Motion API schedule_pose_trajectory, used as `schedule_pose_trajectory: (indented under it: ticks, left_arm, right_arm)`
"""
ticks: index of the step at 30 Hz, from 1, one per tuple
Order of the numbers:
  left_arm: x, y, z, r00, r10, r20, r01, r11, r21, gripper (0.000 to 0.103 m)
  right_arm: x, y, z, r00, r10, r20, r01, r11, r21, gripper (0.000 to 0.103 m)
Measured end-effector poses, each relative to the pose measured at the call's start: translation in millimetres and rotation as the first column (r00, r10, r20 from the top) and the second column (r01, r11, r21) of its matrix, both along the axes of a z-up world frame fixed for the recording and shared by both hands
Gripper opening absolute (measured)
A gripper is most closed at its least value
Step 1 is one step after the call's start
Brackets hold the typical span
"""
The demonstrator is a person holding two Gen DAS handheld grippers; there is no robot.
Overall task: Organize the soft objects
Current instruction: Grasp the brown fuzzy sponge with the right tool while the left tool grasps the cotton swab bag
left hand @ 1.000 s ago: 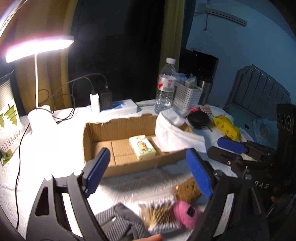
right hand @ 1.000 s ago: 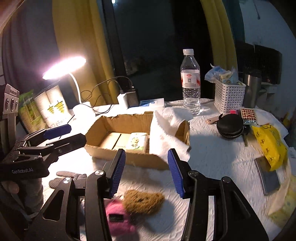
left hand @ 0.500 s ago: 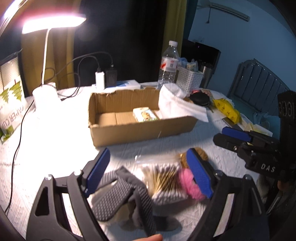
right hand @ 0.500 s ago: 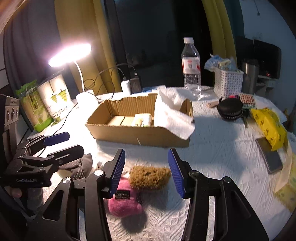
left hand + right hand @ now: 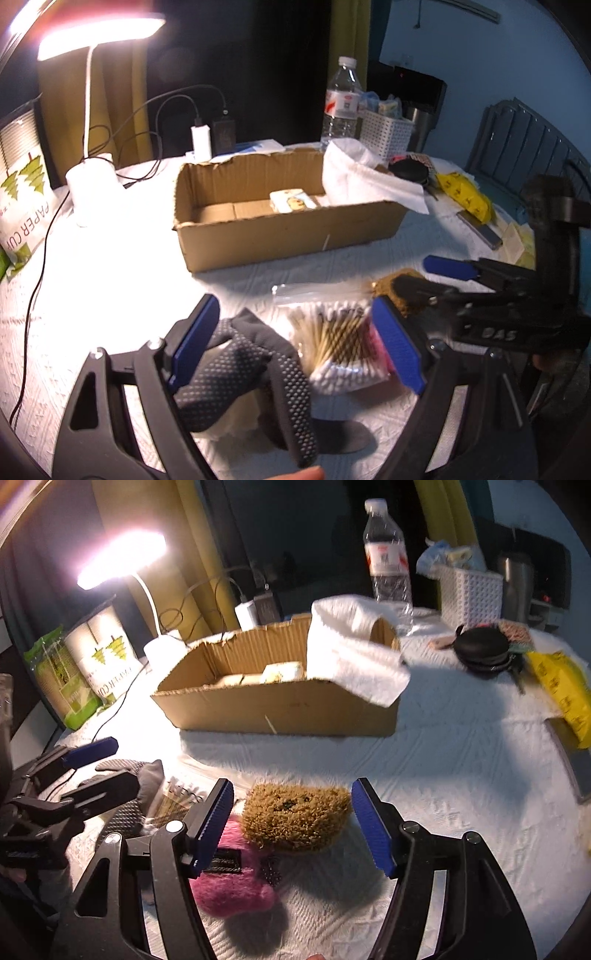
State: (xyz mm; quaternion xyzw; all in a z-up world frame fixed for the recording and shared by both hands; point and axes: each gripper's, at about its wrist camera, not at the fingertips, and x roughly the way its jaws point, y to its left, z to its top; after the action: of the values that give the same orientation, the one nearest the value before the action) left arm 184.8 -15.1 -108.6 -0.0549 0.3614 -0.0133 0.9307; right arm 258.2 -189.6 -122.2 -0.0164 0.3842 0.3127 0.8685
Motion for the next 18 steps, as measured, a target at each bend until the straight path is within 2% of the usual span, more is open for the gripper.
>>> schedule_pose_trajectory:
  ticks: [5, 7, 9, 11, 16, 18]
  left_arm:
    - [7, -19, -10, 0.999, -0.033, -0.039, 0.034, 0.998, 0.044, 0.086]
    - [10, -25, -13, 0.998, -0.043, -0.052, 0.046, 0.997, 0.062, 0.086]
    - [15, -29, -18, 0.996, -0.039, -0.074, 0.045, 0.996, 0.081, 0.086]
    - [19, -31, -24, 0.995, -0.03, -0.099, 0.04, 0.995, 0.095, 0.086]
    - [28, -30, -31, 0.992, -0.019, -0.128, 0.033, 0.994, 0.105, 0.086]
    - [32, -30, -34, 0.989, -0.017, -0.146, 0.036, 0.991, 0.131, 0.086]
  right_arm:
    - [10, 5, -21, 0.997, 0.027, -0.074, -0.029, 0.999, -0.021, 0.07]
    - [11, 3, -20, 0.996, 0.034, -0.078, -0.035, 0.999, -0.006, 0.07]
    - [11, 0, -21, 0.996, 0.04, -0.083, -0.04, 0.999, 0.005, 0.061]
    - [11, -3, -20, 0.996, 0.045, -0.082, -0.044, 0.999, 0.013, 0.058]
    - [9, -16, -18, 0.997, 0.029, -0.071, -0.028, 0.999, 0.016, 0.057]
    - [8, -23, -17, 0.998, 0.012, -0.068, -0.011, 1.0, 0.015, 0.057]
